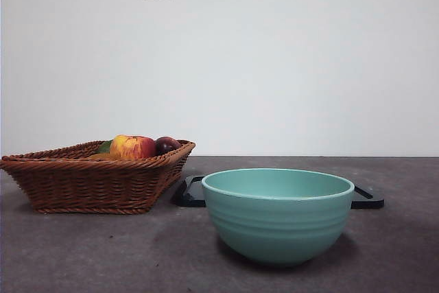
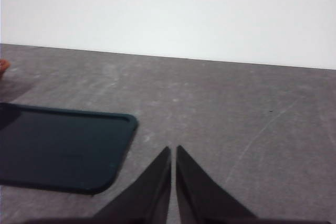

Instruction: Pick up the wifruite, put it on the bowl, pick up the plate, put it on desk

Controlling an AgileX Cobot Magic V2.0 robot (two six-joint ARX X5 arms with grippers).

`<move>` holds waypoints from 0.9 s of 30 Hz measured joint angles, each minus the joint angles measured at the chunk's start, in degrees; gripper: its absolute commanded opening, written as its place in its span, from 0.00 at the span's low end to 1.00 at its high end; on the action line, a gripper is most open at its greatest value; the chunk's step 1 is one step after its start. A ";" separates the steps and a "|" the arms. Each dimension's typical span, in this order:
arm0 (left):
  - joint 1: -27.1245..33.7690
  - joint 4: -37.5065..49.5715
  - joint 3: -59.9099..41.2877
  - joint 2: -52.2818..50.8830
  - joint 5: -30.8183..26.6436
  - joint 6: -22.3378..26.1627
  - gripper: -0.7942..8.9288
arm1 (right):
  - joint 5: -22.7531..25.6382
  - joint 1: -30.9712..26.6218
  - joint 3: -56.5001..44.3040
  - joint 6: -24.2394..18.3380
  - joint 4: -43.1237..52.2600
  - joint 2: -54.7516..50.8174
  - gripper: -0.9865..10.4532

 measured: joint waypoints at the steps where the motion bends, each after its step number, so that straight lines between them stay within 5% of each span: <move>1: 0.00 0.00 0.00 0.00 0.00 0.00 0.09 | 0.39 0.00 0.00 0.00 0.00 0.00 0.09; 27: 0.00 0.00 0.00 0.00 0.00 0.00 0.09 | 1.46 0.00 0.02 0.02 -6.54 0.00 0.09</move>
